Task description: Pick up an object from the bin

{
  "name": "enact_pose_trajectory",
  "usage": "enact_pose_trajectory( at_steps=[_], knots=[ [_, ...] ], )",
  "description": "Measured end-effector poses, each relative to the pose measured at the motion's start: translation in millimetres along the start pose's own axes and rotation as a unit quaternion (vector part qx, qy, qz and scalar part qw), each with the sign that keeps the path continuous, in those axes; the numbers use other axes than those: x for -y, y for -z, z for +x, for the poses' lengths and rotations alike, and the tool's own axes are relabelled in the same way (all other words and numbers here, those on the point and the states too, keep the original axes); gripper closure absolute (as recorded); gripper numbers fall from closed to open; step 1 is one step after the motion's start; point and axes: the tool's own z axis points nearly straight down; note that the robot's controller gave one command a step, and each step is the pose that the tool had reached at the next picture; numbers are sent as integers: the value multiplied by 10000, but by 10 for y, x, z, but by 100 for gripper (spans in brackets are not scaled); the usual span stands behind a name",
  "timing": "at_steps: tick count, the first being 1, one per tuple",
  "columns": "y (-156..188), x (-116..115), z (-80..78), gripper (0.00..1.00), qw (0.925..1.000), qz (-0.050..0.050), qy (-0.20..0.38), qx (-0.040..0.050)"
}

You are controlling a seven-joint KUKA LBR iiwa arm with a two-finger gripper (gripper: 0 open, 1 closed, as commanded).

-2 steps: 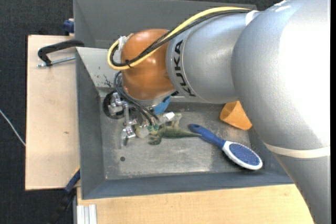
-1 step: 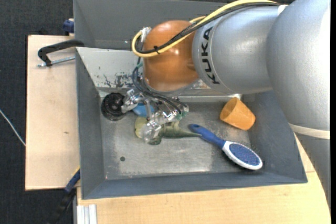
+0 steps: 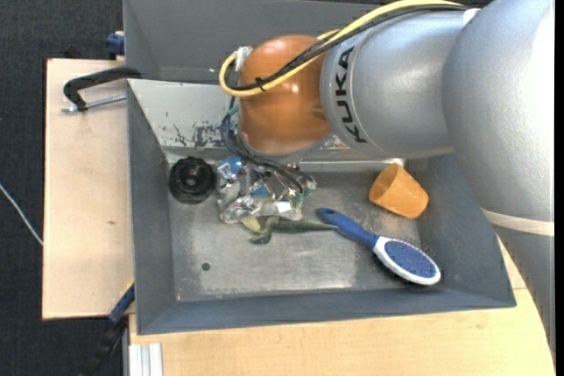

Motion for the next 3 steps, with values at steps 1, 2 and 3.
enact_pose_trajectory(
  at_steps=[1,2,3],
  knots=[
    [1101,-37,20,100,9999,17,-119,45],
    [1073,79,227,100,9972,3,747,-22],
    [1073,74,226,100,9972,-3,749,-20]
  ],
)
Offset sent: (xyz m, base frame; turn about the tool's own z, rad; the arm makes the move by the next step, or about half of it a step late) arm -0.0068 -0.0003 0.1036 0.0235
